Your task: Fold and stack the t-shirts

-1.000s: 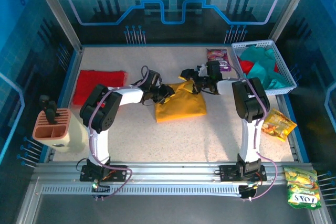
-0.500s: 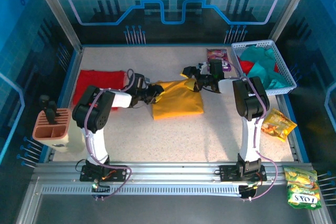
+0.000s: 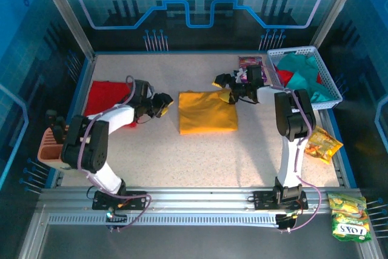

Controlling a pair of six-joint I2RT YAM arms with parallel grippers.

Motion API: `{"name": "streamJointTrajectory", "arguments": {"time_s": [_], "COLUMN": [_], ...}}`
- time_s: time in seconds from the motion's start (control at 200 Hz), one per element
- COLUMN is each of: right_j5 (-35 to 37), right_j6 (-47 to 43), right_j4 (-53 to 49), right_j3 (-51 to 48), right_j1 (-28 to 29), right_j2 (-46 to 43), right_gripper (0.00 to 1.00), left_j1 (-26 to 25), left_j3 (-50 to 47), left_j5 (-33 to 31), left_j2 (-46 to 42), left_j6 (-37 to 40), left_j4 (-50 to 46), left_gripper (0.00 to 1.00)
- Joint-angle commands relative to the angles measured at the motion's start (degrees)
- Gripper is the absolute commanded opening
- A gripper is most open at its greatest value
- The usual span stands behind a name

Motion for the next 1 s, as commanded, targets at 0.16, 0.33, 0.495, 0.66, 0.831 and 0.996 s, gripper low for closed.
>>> {"name": "streamJointTrajectory", "arguments": {"time_s": [0.16,0.33,0.495,0.66,0.831,0.996], "right_j5": [7.7,14.2,13.0,10.5,7.0,6.3], "right_j6": [-15.3,-20.1,-20.5,-19.8,-18.2,-18.2], "right_j4": [-20.8,-28.3,-29.5,-27.8,-24.6,-23.3], "right_j3": [0.7,-1.0,-4.8,-9.5,-13.6,-15.8], "right_j1": [-0.6,-1.2,-1.7,-2.9,-4.6,-5.6], "right_j2": [-13.4,-17.8,-20.0,-21.0,-21.1,-22.0], "right_gripper": [1.0,1.0,1.0,1.0,1.0,1.0], "left_j1": [-5.2,-8.5,-9.8,-11.3,-12.6,-13.2], "left_j3": [10.9,15.2,18.7,23.2,29.1,32.8], "left_j5": [-11.4,-15.4,-15.7,-14.6,-14.5,-12.2], "left_j2": [-1.9,3.1,10.5,17.1,22.7,26.1], "left_j6": [21.6,26.3,25.4,25.4,26.5,26.5], "left_j4": [-24.9,-29.4,-30.0,-30.3,-32.9,-35.0], "left_gripper": [0.71,0.76,0.77,0.73,0.72,0.67]}}
